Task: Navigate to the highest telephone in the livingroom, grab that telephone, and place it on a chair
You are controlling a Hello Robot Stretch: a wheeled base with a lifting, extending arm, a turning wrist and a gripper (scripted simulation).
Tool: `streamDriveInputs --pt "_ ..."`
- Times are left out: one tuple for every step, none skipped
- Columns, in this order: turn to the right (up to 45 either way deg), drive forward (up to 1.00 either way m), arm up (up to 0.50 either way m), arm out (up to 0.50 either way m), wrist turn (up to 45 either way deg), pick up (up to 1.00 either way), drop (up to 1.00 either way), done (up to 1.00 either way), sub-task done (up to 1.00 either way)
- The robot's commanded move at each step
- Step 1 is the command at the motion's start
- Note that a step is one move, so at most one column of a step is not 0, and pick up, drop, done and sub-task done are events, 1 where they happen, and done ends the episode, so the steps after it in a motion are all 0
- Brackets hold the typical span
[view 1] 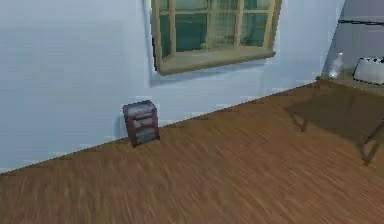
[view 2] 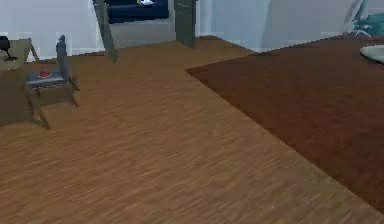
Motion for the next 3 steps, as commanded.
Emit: streamDriveInputs --pt "45.0 0.00 0.00 0.00 0.0 0.00 0.00 0.00 0.00" --pt "45.0 0.00 0.00 0.00 0.0 0.00 0.00 0.00 0.00" --pt "33.0 0.00 0.00 0.00 0.0 0.00 0.00 0.00 0.00"
